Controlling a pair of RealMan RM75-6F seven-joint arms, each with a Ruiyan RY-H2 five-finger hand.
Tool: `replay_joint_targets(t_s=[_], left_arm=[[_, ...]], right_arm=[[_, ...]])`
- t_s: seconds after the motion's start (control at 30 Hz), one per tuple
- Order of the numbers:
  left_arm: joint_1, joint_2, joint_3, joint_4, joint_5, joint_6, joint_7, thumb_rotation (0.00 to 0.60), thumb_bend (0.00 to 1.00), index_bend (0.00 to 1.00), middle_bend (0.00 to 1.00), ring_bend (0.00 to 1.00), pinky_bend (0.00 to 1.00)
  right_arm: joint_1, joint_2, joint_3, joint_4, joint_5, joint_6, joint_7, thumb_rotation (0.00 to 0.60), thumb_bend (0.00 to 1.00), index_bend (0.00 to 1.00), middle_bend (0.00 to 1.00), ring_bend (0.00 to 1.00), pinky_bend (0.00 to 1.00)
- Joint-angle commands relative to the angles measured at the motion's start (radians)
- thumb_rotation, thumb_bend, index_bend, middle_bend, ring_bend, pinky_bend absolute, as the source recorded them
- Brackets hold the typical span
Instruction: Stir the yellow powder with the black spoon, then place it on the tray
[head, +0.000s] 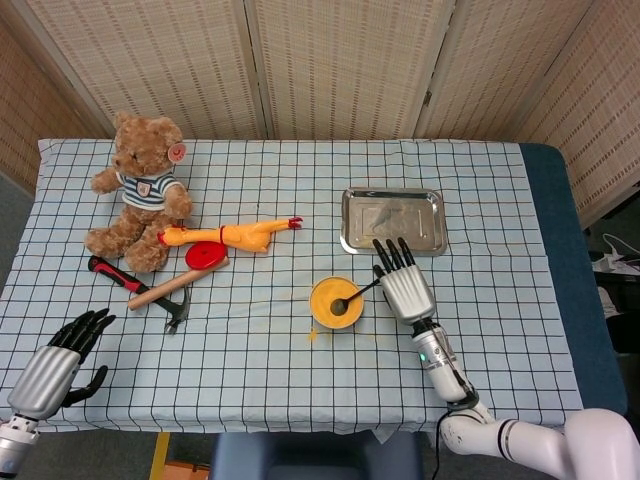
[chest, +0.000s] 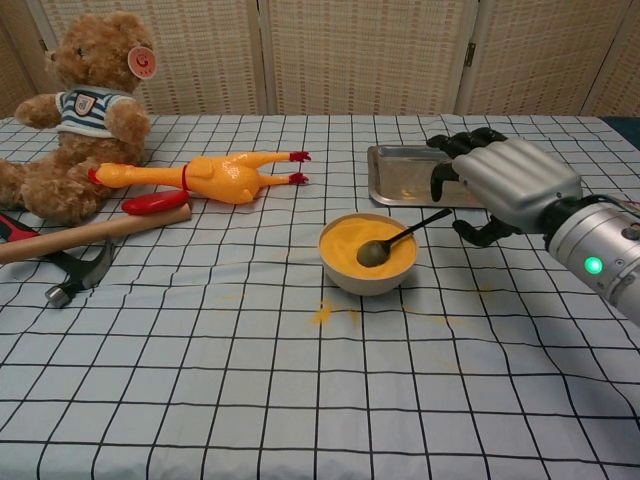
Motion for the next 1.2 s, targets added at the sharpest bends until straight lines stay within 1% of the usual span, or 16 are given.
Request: replay_joint_targets(t_s=[0.03, 0.1, 0.33, 0.7, 1.2], left_arm=[[-0.003, 0.001, 0.001, -0.002, -0.001, -0.006, 0.002, 0.6, 0.47, 0.0, 0.0, 0.0, 0.16], [-0.003, 0.001, 0.001, -0.004, -0.002, -0.008, 0.004, 0.6, 0.47, 0.0, 0.0, 0.0, 0.16], [-0.003, 0.001, 0.0, -0.004, -0.005, -0.01, 0.004, 0.6, 0.47, 0.0, 0.0, 0.0, 0.16], [-0.005, 0.003, 0.0, -0.002, -0.007, -0.013, -0.002, 0.6, 0.47, 0.0, 0.0, 0.0, 0.16], [-0.008, 0.006, 0.003, -0.002, -0.005, -0.018, -0.015, 0.6, 0.47, 0.0, 0.0, 0.0, 0.16]], right_arm=[[-0.001, -0.005, 0.002, 0.014, -0.003, 0.001, 0.01, 0.6, 0.32, 0.36, 0.0, 0.0, 0.0], [0.001, -0.01, 0.007, 0.023, -0.004, 0.0, 0.016, 0.6, 0.32, 0.37, 0.0, 0.0, 0.0], [0.008, -0.035, 0.013, 0.059, -0.012, -0.006, 0.027, 0.6, 0.32, 0.46, 0.0, 0.0, 0.0], [0.011, -0.06, 0.024, 0.091, -0.012, -0.006, 0.025, 0.6, 0.32, 0.48, 0.0, 0.0, 0.0], [0.015, -0.08, 0.034, 0.112, -0.013, -0.006, 0.015, 0.6, 0.32, 0.53, 0.0, 0.0, 0.0]])
